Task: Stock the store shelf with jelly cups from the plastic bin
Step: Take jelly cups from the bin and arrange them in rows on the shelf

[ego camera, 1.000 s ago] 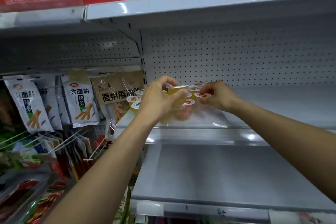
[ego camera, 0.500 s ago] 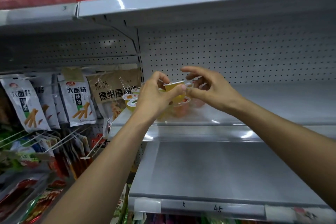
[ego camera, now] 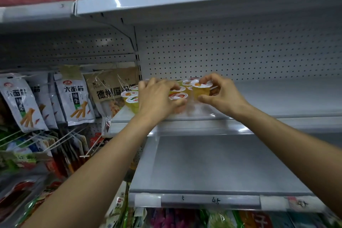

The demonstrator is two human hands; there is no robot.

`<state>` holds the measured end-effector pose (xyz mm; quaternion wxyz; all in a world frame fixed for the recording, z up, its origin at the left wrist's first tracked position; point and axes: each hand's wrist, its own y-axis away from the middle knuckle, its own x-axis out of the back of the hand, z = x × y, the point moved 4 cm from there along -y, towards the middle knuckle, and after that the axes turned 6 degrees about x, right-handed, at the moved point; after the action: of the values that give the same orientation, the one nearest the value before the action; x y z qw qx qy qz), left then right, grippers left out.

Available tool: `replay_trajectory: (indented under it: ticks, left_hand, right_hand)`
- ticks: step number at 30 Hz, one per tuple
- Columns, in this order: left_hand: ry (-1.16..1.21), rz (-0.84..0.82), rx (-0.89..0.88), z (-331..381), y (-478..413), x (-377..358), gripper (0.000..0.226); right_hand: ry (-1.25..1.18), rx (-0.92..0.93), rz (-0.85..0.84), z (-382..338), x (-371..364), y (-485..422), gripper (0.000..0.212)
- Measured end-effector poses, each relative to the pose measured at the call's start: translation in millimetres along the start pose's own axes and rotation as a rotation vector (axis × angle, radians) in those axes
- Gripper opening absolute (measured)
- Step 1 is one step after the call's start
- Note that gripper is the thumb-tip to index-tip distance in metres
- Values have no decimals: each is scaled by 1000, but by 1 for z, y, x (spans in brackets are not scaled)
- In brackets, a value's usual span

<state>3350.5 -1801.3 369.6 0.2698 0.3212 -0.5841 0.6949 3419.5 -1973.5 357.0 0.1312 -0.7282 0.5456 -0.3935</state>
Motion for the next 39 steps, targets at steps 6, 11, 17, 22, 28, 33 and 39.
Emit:
replay_trajectory:
  ticks: [6,11,17,22,28,33,39]
  left_hand:
    - [-121,18,-103,5,-3,-7,37]
    - [-61,-20,-90,2,-3,-7,31]
    - [-7,-75,-46,2,1,-9,33]
    - [129,-17,1,2,20,11,34]
    - [208,134,-1,-12,78,33,25]
    - [226,91,70,-47,134,24,24]
    - [106,-239,120,-110,231,-19,24]
  right_hand:
    - [91,-71,-65,10,-9,4,34]
    - [119,-107,-102,12,-13,8,35]
    - [223,-113,-122,10,-14,11,35]
    - [506,37,-56,-7,-5,23,41]
    - [621,389,101,-40,-16,57,30]
    - [582,493,1,-51,-57,101,27]
    - [491,374,-302,-27,-138,169,25]
